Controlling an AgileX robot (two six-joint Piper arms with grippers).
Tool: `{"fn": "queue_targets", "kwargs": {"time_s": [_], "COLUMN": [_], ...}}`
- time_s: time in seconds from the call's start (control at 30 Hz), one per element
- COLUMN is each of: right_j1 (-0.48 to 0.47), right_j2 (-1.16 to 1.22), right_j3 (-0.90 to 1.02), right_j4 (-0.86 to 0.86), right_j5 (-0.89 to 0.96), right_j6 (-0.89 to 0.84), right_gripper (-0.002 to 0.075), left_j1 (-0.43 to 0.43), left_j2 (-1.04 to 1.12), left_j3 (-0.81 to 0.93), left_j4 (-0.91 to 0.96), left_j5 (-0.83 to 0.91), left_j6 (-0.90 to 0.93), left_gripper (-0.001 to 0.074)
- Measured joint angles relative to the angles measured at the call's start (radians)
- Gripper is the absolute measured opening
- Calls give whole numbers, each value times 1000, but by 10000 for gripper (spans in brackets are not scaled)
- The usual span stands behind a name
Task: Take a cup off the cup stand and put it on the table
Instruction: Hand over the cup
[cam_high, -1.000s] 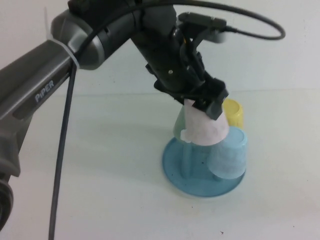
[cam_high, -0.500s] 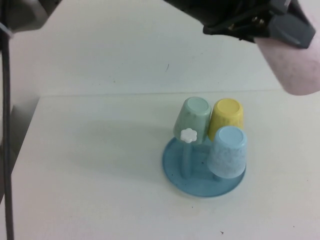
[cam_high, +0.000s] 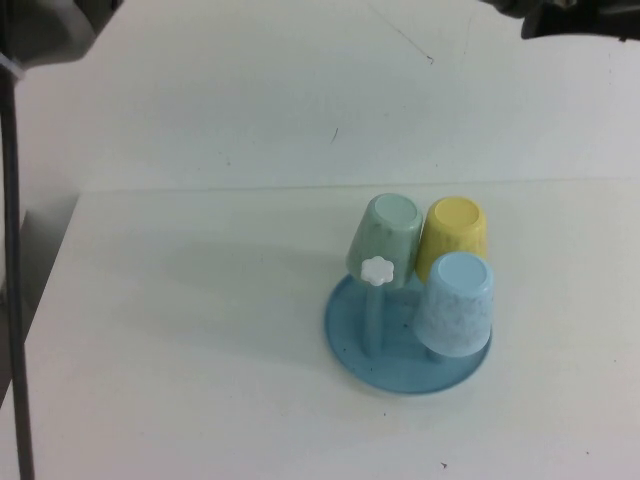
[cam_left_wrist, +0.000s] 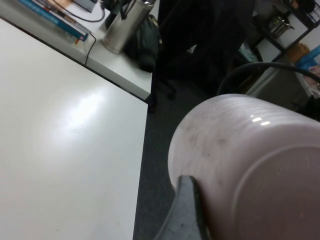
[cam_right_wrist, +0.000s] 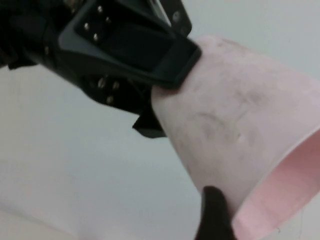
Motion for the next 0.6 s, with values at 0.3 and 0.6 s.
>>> {"fn": "queue_targets", "kwargs": {"time_s": [0.3,0.6], "right_j1": [-1,-1], "right_j2": [0,-4], "right_j3": [-67,-69], "right_j4": [3,15], "right_j5": [38,45], "right_j6": [44,56], "right_gripper": [257,176], "left_j1": [-53,-61], "left_j2": [2,8], "left_j3": [0,-2], "left_j4": [-11,-40], "left_j5": [-12,-21], "left_j6": [44,127], "left_gripper": [546,545]}}
